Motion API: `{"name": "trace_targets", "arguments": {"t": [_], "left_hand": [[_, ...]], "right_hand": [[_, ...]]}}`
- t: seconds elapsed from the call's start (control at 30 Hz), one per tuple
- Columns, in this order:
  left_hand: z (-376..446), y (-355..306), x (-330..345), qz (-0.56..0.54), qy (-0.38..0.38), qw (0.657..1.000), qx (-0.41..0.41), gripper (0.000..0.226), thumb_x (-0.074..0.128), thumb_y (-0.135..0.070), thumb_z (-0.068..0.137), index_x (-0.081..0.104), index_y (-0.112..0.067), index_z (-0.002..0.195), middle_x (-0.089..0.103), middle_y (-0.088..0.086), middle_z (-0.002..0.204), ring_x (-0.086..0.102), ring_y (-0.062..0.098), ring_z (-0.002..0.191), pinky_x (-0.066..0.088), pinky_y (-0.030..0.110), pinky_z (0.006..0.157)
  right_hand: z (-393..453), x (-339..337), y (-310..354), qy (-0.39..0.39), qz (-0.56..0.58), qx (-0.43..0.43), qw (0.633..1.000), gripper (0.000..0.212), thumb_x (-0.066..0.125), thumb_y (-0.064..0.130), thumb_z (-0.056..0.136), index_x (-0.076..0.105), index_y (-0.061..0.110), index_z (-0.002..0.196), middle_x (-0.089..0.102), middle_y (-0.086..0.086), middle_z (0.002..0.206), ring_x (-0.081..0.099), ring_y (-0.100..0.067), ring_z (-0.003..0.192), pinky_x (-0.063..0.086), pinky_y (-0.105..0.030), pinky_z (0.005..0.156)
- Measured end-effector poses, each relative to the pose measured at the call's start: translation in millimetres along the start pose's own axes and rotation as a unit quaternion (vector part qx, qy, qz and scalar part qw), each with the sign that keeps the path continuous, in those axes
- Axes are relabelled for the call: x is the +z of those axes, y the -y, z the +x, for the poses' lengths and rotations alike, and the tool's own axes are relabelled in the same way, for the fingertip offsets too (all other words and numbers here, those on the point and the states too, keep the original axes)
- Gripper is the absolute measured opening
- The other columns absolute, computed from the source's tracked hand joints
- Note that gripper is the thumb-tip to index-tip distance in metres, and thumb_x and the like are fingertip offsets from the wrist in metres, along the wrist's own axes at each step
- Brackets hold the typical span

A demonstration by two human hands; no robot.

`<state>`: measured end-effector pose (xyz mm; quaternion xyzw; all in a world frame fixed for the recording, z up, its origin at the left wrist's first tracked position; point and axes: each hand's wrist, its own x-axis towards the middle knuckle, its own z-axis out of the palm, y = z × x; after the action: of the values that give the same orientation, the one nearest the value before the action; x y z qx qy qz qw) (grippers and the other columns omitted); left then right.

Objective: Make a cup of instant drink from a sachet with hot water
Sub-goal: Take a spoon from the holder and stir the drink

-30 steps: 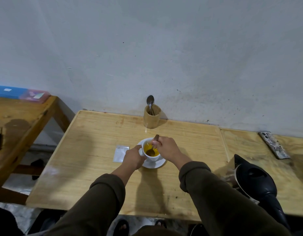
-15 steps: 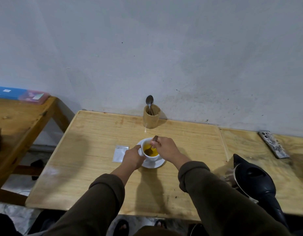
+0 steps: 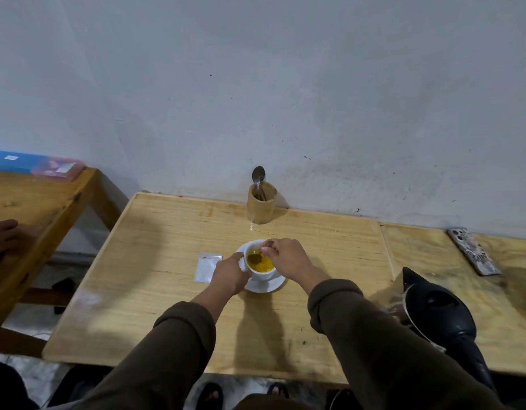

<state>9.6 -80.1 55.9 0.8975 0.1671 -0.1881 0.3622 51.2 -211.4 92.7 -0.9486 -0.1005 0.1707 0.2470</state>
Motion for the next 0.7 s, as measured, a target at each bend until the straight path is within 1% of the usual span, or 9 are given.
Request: {"name": "trace_targets", "arguments": {"t": [0.1,0.2,0.23,0.33,0.4,0.47,0.57,0.63,0.7], "left_hand": [[0.0,0.4,-0.2,-0.001,-0.001,1.000,-0.001,0.045,0.056,-0.027,0.088,0.049,-0.018,0.132,0.060,0.010,0.130,0.054,0.029,0.118,0.044,0.035,0.095],[0.6,1.4,0.4,-0.008,-0.002,1.000,-0.001,0.048,0.057,-0.028,0.087,0.048,-0.019,0.134,0.060,0.011,0.130,0.054,0.030,0.119,0.044,0.036,0.095],[0.7,2.0,0.6,-0.008,-0.003,1.000,0.000,0.048,0.058,-0.027,0.087,0.048,-0.019,0.134,0.060,0.011,0.130,0.053,0.030,0.120,0.044,0.036,0.096],[0.8,2.7,1.0,-0.014,-0.003,1.000,0.002,0.047,0.057,-0.026,0.088,0.048,-0.018,0.133,0.060,0.011,0.129,0.052,0.031,0.121,0.043,0.036,0.098],[0.3,1.5,0.5,-0.012,-0.002,1.000,0.003,0.045,0.056,-0.025,0.088,0.050,-0.017,0.132,0.061,0.011,0.128,0.053,0.031,0.120,0.043,0.037,0.098],[0.8,1.3,0.4,-0.010,-0.002,1.000,0.003,0.044,0.056,-0.025,0.088,0.050,-0.017,0.131,0.061,0.010,0.129,0.053,0.031,0.120,0.043,0.038,0.098],[0.7,2.6,-0.6,-0.014,0.000,1.000,0.000,0.046,0.057,-0.025,0.087,0.050,-0.018,0.132,0.061,0.010,0.129,0.053,0.031,0.120,0.045,0.038,0.098],[0.7,2.4,-1.5,-0.016,-0.002,1.000,0.001,0.046,0.057,-0.026,0.087,0.050,-0.018,0.132,0.061,0.011,0.128,0.053,0.031,0.119,0.046,0.038,0.097],[0.8,1.9,-1.5,-0.018,-0.002,1.000,0.002,0.046,0.058,-0.026,0.087,0.050,-0.019,0.132,0.061,0.010,0.129,0.054,0.031,0.119,0.045,0.036,0.096]], "right_hand": [[-0.7,-0.3,0.1,-0.001,0.020,-0.006,1.000,0.031,0.044,0.027,0.097,0.066,0.007,0.107,0.070,-0.013,0.106,0.062,-0.027,0.101,0.048,-0.038,0.089],[0.2,0.1,-0.4,-0.030,-0.007,0.014,0.999,0.031,0.042,0.029,0.098,0.063,0.009,0.110,0.067,-0.011,0.107,0.061,-0.026,0.099,0.046,-0.033,0.081],[0.8,0.3,-0.7,-0.040,-0.014,0.022,0.999,0.031,0.041,0.030,0.098,0.063,0.011,0.110,0.067,-0.011,0.107,0.061,-0.025,0.098,0.046,-0.034,0.080],[1.6,0.2,-1.0,-0.050,-0.016,0.024,0.998,0.031,0.040,0.030,0.099,0.065,0.017,0.111,0.068,-0.009,0.111,0.061,-0.025,0.101,0.049,-0.035,0.085],[1.8,0.5,-0.5,-0.035,-0.014,0.017,0.999,0.032,0.040,0.030,0.099,0.066,0.020,0.114,0.067,-0.007,0.117,0.060,-0.025,0.106,0.047,-0.033,0.087],[1.2,1.3,1.0,-0.021,-0.010,0.009,1.000,0.032,0.041,0.028,0.099,0.066,0.019,0.116,0.067,-0.009,0.119,0.060,-0.026,0.108,0.046,-0.033,0.089],[0.5,2.2,1.4,-0.012,0.016,-0.002,1.000,0.031,0.044,0.027,0.097,0.067,0.012,0.110,0.069,-0.013,0.111,0.061,-0.027,0.103,0.046,-0.034,0.088],[1.2,2.6,1.0,-0.012,0.024,-0.001,1.000,0.031,0.043,0.027,0.098,0.066,0.007,0.105,0.069,-0.013,0.105,0.062,-0.028,0.099,0.046,-0.035,0.083],[3.5,3.3,0.0,-0.031,0.004,0.012,0.999,0.031,0.041,0.029,0.098,0.063,0.007,0.104,0.067,-0.012,0.102,0.061,-0.026,0.097,0.043,-0.031,0.075]]}}
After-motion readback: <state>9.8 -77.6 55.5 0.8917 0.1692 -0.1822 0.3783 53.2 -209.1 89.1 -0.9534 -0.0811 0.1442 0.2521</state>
